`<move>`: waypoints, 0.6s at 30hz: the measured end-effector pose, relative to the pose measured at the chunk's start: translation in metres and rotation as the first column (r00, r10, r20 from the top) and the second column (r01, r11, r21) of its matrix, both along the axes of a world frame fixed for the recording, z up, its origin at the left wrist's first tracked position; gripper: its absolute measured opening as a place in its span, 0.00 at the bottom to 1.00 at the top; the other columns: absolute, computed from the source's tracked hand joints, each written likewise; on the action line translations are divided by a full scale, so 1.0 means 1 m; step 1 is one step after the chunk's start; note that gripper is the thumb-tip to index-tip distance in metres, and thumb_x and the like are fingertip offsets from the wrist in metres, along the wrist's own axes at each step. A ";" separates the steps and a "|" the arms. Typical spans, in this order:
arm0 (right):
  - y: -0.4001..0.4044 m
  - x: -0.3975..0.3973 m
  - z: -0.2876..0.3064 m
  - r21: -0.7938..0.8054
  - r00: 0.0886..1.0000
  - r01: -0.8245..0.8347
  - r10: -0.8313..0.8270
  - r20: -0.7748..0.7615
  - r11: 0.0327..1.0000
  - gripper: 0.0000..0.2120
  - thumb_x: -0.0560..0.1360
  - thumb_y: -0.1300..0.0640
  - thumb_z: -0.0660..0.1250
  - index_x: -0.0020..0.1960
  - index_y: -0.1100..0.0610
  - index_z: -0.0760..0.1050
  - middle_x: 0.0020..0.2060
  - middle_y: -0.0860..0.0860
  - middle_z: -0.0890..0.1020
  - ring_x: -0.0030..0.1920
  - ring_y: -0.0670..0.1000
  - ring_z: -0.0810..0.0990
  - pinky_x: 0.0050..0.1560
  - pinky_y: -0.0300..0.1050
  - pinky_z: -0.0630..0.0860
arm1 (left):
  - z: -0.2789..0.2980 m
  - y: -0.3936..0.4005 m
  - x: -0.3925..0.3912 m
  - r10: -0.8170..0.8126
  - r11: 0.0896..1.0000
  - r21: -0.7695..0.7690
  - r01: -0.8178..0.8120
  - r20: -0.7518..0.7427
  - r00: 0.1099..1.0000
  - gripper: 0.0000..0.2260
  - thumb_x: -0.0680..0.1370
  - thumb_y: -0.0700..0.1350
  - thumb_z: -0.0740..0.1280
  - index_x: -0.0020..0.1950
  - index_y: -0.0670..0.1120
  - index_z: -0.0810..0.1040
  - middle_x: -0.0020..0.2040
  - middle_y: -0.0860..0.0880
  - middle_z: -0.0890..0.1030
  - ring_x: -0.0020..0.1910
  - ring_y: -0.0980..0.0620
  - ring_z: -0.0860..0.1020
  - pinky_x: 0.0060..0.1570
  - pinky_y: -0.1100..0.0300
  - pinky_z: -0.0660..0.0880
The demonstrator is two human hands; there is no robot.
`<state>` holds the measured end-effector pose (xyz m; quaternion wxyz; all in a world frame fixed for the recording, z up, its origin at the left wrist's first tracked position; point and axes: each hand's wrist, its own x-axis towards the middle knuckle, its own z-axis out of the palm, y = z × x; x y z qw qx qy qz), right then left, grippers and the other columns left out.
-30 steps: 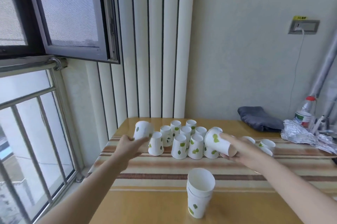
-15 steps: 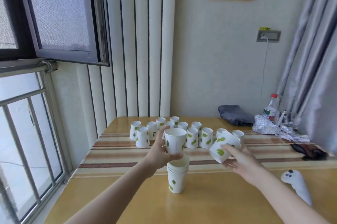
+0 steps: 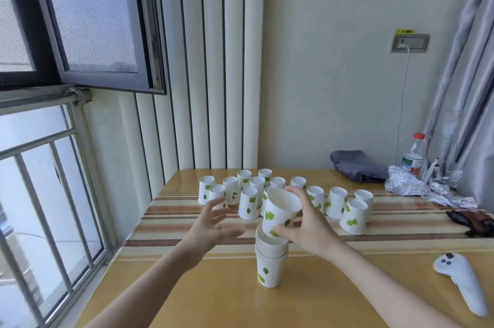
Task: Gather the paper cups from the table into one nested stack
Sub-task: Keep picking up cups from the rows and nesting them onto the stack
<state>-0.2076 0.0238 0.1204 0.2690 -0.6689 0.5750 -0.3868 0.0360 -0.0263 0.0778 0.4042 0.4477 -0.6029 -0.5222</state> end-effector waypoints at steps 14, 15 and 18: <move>-0.129 -0.039 -0.021 0.038 0.922 0.141 -0.117 -0.368 0.989 0.22 0.75 0.50 0.67 0.67 0.49 0.68 0.65 0.49 0.72 0.57 0.48 0.73 0.58 0.47 0.73 | -0.011 -0.147 -0.002 0.318 0.944 -0.290 -0.159 0.660 0.681 0.29 0.73 0.42 0.71 0.72 0.51 0.65 0.71 0.43 0.65 0.66 0.44 0.67 0.62 0.55 0.68; -0.142 -0.036 -0.024 0.045 0.889 0.121 -0.088 -0.449 0.992 0.24 0.74 0.49 0.67 0.69 0.48 0.67 0.66 0.48 0.71 0.61 0.49 0.72 0.59 0.48 0.72 | -0.013 -0.158 -0.005 0.315 0.944 -0.302 -0.130 0.716 0.623 0.30 0.73 0.42 0.71 0.72 0.51 0.64 0.72 0.44 0.64 0.68 0.42 0.65 0.64 0.52 0.68; -0.174 -0.021 -0.029 0.033 0.740 0.095 -0.048 -0.671 0.995 0.30 0.73 0.46 0.67 0.73 0.46 0.63 0.70 0.47 0.68 0.70 0.55 0.65 0.64 0.51 0.67 | -0.020 -0.180 -0.013 0.283 0.954 -0.297 -0.052 0.824 0.490 0.32 0.73 0.46 0.71 0.74 0.52 0.62 0.73 0.46 0.63 0.70 0.41 0.64 0.65 0.50 0.71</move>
